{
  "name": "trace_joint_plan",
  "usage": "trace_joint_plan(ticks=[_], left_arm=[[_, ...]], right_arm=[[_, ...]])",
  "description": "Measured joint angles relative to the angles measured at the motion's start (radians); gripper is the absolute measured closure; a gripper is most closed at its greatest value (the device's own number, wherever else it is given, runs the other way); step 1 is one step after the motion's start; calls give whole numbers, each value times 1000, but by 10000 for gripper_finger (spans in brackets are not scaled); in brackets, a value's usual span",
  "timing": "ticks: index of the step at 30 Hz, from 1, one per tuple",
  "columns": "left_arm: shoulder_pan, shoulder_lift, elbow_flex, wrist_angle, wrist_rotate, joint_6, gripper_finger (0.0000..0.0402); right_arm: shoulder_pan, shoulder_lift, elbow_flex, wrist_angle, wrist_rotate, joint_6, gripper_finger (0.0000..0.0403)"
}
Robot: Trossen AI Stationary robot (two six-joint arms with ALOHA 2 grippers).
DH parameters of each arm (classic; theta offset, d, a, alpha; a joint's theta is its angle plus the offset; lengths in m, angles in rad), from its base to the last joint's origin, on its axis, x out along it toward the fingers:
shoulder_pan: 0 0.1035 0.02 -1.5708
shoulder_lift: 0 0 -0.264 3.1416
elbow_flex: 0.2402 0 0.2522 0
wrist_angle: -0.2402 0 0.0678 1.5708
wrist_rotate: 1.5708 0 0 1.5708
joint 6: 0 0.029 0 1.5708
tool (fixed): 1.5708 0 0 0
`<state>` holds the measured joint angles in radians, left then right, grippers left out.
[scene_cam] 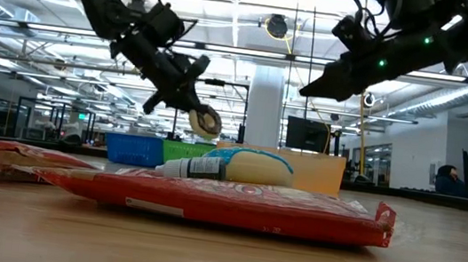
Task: Pick & Place Food Item
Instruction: Put the black donut into the green bin
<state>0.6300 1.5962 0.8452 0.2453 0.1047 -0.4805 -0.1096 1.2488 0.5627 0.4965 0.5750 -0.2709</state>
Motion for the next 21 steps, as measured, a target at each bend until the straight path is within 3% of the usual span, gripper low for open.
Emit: trace_joint_plan(ticks=[4, 14, 21], left_arm=[[1, 62, 0, -12, -21, -10, 377], [5, 112, 0, 40, -27, -19, 392], [4, 113, 0, 24, -27, -21, 338]], right_arm=[[-24, 0, -5, 0, -58, 24, 235], [-27, 0, -6, -12, -60, 24, 240], [-26, 0, -6, -15, -60, 24, 243]])
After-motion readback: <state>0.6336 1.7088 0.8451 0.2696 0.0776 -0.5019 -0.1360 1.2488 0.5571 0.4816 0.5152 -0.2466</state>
